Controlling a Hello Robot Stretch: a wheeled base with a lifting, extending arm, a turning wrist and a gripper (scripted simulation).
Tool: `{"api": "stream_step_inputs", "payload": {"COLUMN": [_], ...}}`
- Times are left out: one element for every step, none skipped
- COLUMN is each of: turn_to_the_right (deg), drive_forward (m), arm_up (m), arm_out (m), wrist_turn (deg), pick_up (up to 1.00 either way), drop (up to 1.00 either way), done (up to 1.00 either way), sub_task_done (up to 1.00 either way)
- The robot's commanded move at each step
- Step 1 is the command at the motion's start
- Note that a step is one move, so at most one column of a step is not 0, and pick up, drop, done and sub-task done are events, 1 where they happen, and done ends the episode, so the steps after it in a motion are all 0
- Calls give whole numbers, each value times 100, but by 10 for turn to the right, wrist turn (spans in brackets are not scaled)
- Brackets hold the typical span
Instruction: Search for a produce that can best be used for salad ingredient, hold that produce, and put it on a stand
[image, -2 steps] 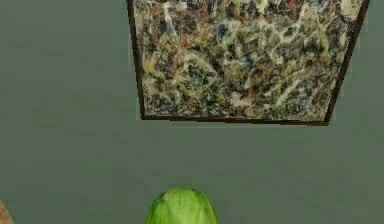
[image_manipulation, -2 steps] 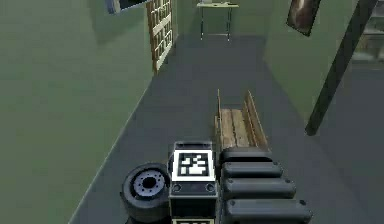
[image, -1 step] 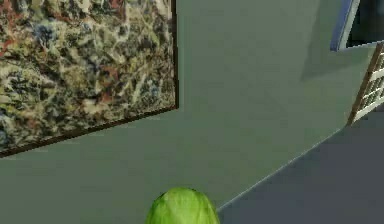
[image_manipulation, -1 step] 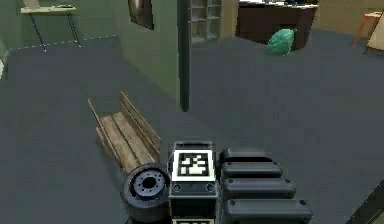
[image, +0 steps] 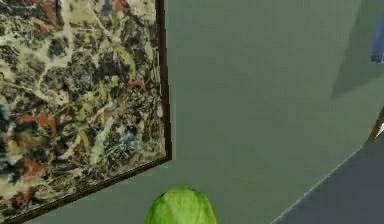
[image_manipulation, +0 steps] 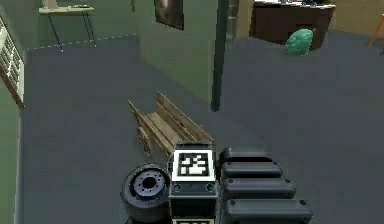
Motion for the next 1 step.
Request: {"api": "stream_step_inputs", "payload": {"turn_to_the_right": [450], "drive_forward": [0], "arm_up": [0], "arm_out": [0], "wrist_turn": [0], "pick_up": [0], "drop": [0], "done": [0], "sub_task_done": [0]}}
